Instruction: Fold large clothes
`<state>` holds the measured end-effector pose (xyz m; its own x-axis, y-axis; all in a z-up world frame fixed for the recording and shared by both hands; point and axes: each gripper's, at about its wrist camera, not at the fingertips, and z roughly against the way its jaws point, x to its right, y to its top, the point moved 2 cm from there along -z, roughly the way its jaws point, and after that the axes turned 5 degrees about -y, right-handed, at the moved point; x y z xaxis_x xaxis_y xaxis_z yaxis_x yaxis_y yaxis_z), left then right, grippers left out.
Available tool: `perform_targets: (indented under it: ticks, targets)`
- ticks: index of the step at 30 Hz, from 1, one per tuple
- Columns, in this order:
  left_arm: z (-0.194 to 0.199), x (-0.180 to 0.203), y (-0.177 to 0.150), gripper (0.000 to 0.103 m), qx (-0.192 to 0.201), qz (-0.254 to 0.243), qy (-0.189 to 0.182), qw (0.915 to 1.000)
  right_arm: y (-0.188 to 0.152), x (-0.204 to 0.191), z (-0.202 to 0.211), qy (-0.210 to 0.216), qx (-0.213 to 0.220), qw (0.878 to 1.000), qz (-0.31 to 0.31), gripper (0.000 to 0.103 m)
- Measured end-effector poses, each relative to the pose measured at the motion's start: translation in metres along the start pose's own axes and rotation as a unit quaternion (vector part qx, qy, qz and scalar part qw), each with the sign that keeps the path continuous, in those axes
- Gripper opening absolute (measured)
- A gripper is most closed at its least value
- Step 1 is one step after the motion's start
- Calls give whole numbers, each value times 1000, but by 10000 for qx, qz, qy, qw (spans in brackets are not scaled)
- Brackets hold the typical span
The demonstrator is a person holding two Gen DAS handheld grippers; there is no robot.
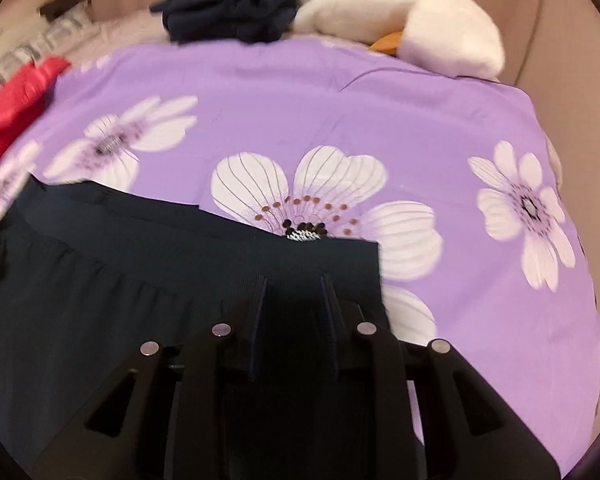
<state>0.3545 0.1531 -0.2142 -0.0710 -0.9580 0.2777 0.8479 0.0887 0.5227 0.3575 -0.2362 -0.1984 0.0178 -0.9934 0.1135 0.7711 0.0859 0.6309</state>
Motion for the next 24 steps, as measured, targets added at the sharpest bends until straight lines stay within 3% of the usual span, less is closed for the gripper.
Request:
perform_targets:
  ticks: [2, 6, 12, 17, 24]
  targets:
    - [19, -2, -9, 82, 133, -79, 19, 9999, -8, -3, 24, 194, 161, 9997, 14, 27]
    - [55, 27, -39, 83, 368, -489, -397, 9973, -37, -28, 71, 661, 315, 9970, 255, 27]
    - [60, 60, -97, 83, 243, -1066, -452, 9930, -90, -74, 102, 1227, 146, 9912, 466, 31]
    - [54, 37, -134, 84, 222, -848, -223, 9959, -134, -84, 99, 741, -29, 9951, 649, 35]
    - [76, -1, -159, 85, 252, -347, -268, 9987, -169, -33, 112, 413, 57, 9991, -58, 39]
